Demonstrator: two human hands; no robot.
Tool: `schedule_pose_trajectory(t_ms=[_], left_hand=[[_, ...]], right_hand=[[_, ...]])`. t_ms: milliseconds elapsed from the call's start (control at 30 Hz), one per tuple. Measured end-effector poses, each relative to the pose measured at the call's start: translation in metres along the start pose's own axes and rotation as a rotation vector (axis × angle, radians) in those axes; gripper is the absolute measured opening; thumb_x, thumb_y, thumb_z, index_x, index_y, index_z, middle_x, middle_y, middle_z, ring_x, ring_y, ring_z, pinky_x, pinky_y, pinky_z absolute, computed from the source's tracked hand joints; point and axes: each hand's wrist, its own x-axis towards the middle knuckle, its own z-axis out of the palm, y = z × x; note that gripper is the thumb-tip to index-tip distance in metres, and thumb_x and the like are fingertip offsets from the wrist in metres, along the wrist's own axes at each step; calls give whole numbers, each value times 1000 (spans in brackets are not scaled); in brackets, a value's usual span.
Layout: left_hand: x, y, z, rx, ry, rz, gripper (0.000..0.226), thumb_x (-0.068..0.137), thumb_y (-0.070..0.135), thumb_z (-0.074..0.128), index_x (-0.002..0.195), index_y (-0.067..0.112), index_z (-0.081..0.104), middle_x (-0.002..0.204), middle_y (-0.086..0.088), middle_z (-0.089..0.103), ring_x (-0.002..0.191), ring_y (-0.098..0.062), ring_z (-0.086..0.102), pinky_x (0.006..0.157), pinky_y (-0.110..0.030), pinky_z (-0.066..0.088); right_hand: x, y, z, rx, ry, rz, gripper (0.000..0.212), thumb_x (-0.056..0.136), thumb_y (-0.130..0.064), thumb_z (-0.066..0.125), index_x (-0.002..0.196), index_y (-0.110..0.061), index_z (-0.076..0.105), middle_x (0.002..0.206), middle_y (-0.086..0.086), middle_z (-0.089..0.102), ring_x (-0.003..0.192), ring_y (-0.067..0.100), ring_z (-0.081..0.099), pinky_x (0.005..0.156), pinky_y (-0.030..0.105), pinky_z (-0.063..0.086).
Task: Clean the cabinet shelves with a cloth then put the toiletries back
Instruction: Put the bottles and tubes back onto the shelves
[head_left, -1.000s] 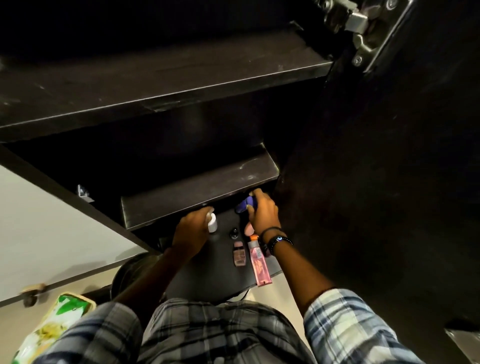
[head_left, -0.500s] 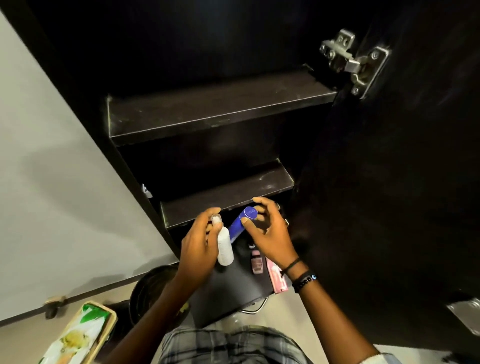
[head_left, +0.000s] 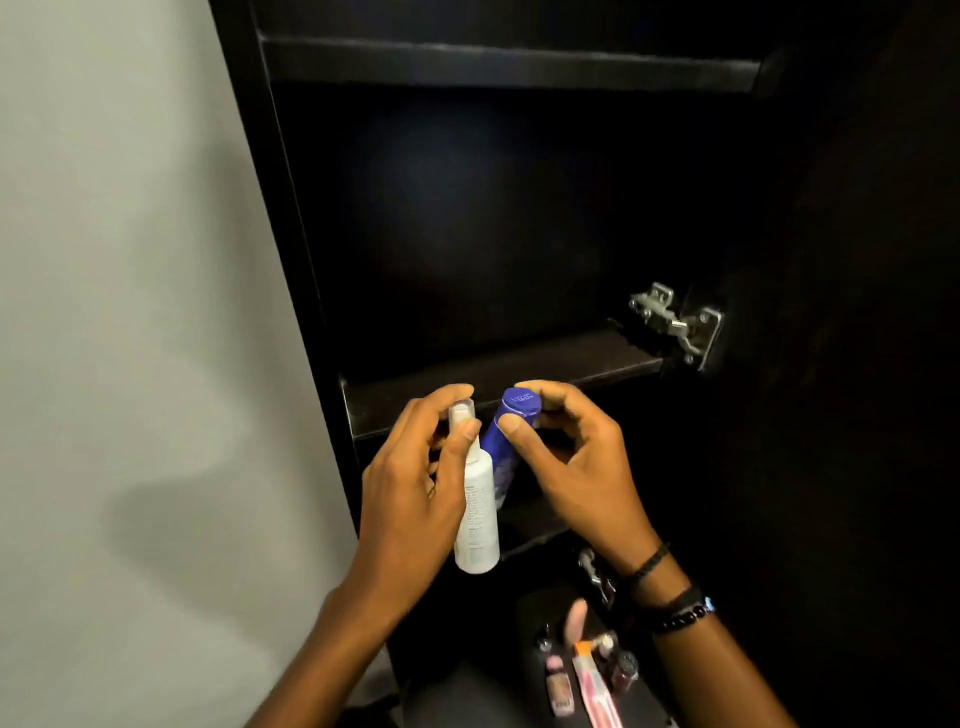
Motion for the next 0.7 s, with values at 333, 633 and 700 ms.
schedule_pose_trajectory(t_ms=[333,633,700], left_hand=[[100,98,-49,-1,68,313,24,90,29,53,114,29,58,105,16,62,98,0,60,76,-10,49],[182,190,-83,110,173,579,25,91,34,53,114,25,59,100,14,64,91,0,62,71,-10,50],[201,207,-88,162,217,611,22,92,34,53,111,25,59,94,14,64,86,0,62,68,-11,50]], right_hand=[[82,-121,1,-2,81,-350,28,78,-34,68,102,-20,63,99,-7,69,90,9,67,80,22,54],[155,-226,-6,1,156,-601,35,76,-41,65,104,-19,62,93,-5,70,83,9,68,67,19,56],[172,-244,-6,28,157,-637,37,76,-42,64,103,-17,62,92,-5,70,83,8,68,65,17,54]])
